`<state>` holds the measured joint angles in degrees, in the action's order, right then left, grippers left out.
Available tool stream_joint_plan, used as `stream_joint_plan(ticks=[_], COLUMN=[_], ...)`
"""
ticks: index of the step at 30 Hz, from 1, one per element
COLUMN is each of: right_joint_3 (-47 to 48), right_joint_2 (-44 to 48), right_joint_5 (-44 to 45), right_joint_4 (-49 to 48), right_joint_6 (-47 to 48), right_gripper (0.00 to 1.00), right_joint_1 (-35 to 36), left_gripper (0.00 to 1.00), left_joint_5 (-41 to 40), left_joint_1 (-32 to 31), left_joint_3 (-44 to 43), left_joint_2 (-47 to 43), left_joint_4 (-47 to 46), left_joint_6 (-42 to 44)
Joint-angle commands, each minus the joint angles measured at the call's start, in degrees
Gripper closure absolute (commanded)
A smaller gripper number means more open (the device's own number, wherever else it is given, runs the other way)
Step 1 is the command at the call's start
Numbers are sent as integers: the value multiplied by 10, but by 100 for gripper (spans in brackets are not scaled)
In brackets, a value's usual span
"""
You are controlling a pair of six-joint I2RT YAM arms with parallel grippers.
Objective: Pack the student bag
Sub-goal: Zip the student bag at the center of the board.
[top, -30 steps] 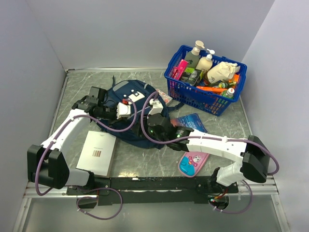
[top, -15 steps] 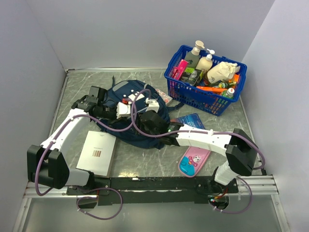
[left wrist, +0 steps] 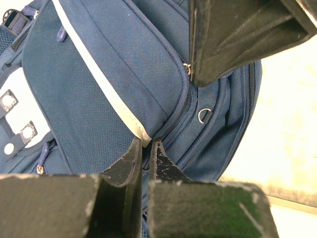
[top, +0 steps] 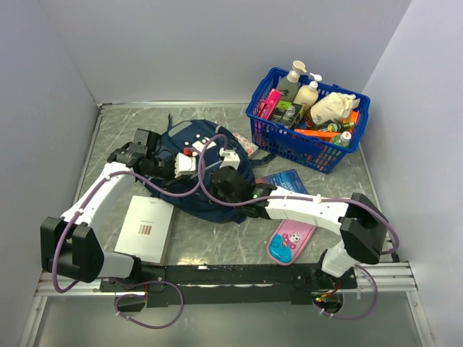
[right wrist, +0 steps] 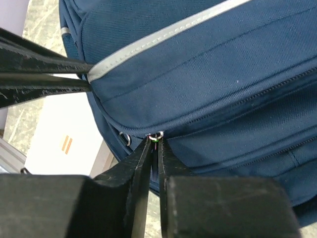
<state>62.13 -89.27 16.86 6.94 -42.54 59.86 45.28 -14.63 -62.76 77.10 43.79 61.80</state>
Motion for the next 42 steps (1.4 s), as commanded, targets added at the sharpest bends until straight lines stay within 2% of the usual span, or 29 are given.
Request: stream_joint_plan(ticks=[1,4,17,31,36,39,42], right_joint_3=[-31,-48,10,77,86,54,-9], right_joint_2=[41,57,27,-70,-88,-60,-7], right_joint_5=[11,5,-78,-29,-57,-68,-68], right_joint_4=[6,6,29,29,-6,-28,-49], right_joint_6=[8,27,145,175,164,160,162], right_gripper=[90,100,100,100,100,100,100], right_joint_1=[0,-13,-140,-255,-266,-252,-224], left_gripper=[99,99,99,99,99,99,98], left_joint_5=[61,61,65,50,36,3,-5], left_joint_1=[-6,-6,-17,-24,-24,-21,28], left_joint_3=[-42,-45,-47,-42,-39,-33,-21], left_joint_2=[-13,-15,-16,-23,-27,-28,-25], left_joint_4=[0,13,83,127,133,120,57], left_joint_6=[3,20,89,139,145,147,120])
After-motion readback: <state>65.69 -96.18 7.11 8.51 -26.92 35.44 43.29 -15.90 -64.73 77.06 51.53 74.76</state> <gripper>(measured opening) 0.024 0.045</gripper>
